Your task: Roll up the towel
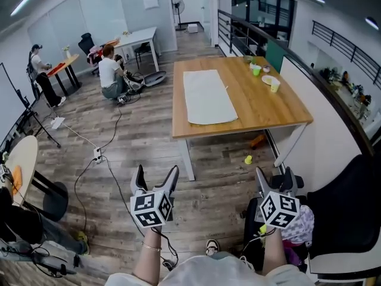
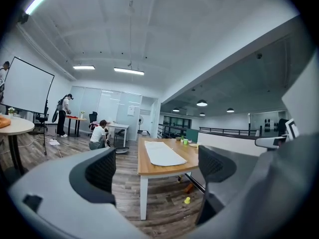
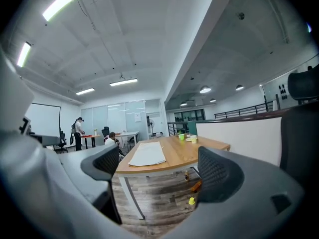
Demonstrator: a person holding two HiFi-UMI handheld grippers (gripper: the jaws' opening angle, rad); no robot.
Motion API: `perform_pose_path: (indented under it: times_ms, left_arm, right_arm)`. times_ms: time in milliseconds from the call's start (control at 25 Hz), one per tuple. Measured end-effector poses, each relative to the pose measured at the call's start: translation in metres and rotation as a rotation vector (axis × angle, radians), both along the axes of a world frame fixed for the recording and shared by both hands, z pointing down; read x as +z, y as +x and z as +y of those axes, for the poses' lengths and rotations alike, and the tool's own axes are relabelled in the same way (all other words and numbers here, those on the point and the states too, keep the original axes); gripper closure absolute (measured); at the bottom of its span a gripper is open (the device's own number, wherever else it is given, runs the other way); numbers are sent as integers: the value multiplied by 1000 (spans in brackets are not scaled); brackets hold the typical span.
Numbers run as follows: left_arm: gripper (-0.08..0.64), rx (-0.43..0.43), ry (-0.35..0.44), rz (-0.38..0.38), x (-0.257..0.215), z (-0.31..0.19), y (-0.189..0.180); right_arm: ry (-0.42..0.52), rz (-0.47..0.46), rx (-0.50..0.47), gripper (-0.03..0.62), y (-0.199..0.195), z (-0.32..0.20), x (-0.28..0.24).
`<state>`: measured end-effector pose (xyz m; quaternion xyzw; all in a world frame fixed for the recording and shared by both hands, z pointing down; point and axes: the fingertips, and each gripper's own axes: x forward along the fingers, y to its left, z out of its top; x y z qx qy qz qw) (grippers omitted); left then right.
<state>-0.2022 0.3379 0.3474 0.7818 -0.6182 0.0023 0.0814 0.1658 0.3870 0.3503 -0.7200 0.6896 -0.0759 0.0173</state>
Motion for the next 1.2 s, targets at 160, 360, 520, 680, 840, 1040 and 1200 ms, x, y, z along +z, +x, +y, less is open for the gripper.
perform_pose_path:
  times_ms: [160, 360, 520, 680, 840, 1040, 1200]
  left_arm:
    - [51, -5, -7, 9, 0, -51, 16]
    - [51, -6, -17, 9, 5, -100, 32]
    - [51, -16, -30, 9, 11, -127, 34]
    - [51, -20, -52, 6, 23, -151, 36]
    - [51, -20, -55, 8, 31, -180, 35]
    - [51, -19, -48, 41, 37, -234, 34]
    - [51, -3, -41, 63, 37, -289, 35]
  right_arm:
    - [-10, -12, -7, 94, 18, -50, 3]
    - [-24, -21, -1, 100, 42, -98, 9]
    - [-40, -36, 11, 109, 54, -129, 16]
    - [-69, -48, 17, 120, 60, -152, 29]
    - [-84, -45, 13, 121, 58, -180, 38]
    - [-89, -24, 14, 121, 56, -226, 40]
    - [-93, -1, 19, 121, 53, -273, 36]
